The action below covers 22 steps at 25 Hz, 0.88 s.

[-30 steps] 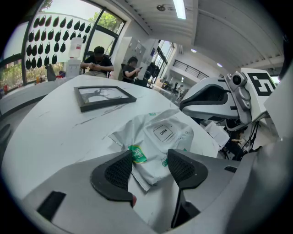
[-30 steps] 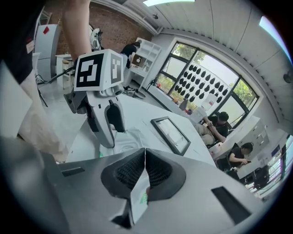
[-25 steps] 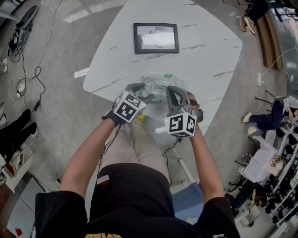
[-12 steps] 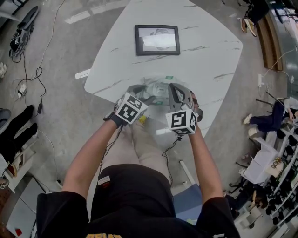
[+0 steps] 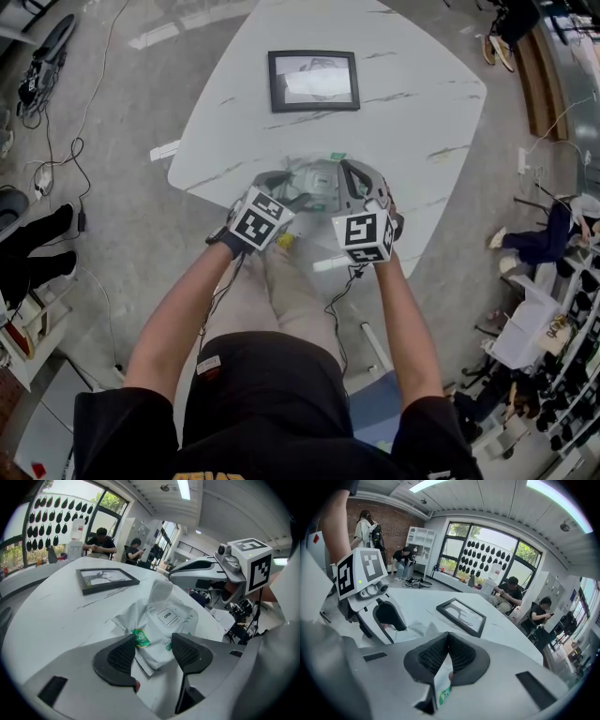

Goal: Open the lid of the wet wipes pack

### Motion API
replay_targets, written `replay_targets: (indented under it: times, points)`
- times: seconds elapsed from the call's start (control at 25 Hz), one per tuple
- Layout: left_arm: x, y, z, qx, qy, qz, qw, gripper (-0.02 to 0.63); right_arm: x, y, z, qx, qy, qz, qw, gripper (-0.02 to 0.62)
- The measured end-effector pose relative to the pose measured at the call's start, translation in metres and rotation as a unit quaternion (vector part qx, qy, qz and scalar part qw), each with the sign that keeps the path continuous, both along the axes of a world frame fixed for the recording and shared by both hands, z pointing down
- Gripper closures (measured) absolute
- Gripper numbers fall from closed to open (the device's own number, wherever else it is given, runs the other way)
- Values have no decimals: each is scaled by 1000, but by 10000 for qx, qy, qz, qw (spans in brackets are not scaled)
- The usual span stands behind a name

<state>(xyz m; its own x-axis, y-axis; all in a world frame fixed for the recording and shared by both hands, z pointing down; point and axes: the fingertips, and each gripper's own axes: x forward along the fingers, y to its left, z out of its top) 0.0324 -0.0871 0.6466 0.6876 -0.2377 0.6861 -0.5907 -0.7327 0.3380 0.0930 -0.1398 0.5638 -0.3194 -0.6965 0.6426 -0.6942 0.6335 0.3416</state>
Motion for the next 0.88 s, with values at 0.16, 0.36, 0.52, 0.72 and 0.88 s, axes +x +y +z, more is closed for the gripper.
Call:
replay_targets:
  times: [0.16,0.36,0.52,0.72,0.88]
  points:
    - [0,0,-1,-1,7,-3,10000,344,2,-5,0,-28,-92,84,9999,594]
    - [-1,0,-1,-11,-4,1,10000,345,6,5,29,-589,-255,254,9976,595]
    - [0,-1,0,-24,4,9,10000,345,21,16,47,-858,-686,786,9908,595]
    - [0,0,0,-34,3,5,10000,345,26,4,37,-722,-862,966,9889,595]
    - [0,0,-1,-45,6,1,10000,347,26,-2,39,-791,-848,976,9884,595]
